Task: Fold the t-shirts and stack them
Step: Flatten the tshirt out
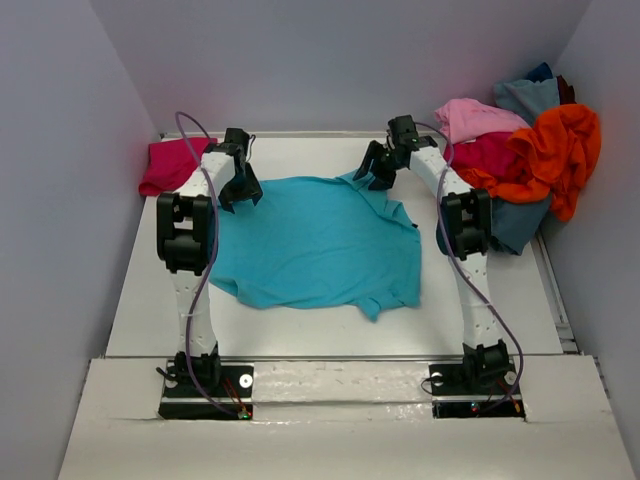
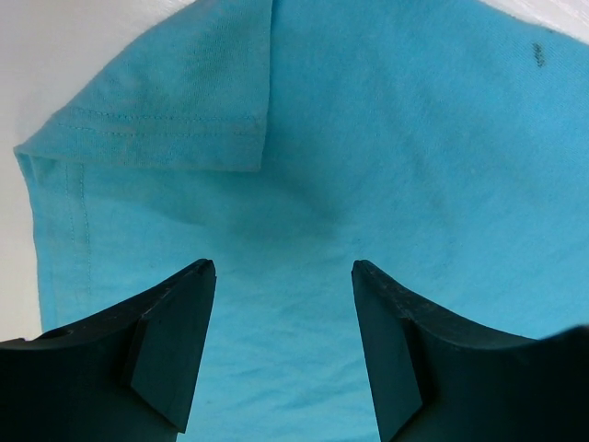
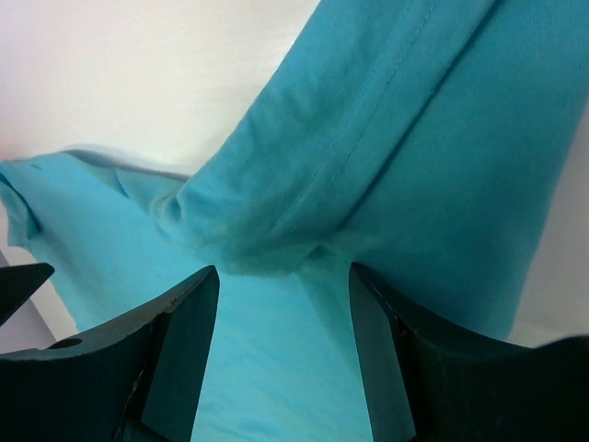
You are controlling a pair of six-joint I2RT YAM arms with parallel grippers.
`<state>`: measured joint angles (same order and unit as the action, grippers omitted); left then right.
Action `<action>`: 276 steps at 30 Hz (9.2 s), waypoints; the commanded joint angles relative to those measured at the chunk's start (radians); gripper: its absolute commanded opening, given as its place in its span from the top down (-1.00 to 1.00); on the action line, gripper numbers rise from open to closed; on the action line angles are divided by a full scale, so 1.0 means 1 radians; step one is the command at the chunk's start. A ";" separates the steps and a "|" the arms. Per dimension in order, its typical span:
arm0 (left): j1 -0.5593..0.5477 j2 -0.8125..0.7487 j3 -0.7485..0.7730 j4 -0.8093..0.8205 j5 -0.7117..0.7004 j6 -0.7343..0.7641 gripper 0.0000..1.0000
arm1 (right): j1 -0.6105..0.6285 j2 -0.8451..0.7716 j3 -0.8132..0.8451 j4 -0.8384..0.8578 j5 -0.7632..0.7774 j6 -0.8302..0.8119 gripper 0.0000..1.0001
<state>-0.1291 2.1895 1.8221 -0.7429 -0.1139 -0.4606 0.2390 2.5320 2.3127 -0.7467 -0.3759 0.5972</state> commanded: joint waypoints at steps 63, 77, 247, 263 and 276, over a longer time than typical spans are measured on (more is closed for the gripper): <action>0.003 -0.093 -0.006 -0.044 0.011 0.025 -0.44 | -0.109 -0.231 -0.223 -0.054 0.022 0.021 0.19; 0.003 -0.100 0.008 -0.062 0.007 0.034 -0.44 | -0.109 -0.007 0.043 -0.071 0.052 0.032 0.18; -0.257 -0.226 -0.393 0.007 0.143 0.013 -0.45 | 0.143 -0.869 -1.093 -0.181 0.181 -0.100 0.21; -0.176 -0.151 -0.288 -0.015 0.171 0.017 -0.47 | 0.143 -0.590 -0.711 -0.200 0.218 -0.134 0.20; -0.119 -0.103 -0.228 -0.032 0.206 0.025 -0.47 | 0.143 -0.296 -0.518 -0.191 0.201 -0.139 0.20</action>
<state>-0.2649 2.0808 1.5627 -0.7422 0.0776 -0.4492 0.3744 2.2021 1.7443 -0.9417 -0.1749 0.4721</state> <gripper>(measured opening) 0.734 0.399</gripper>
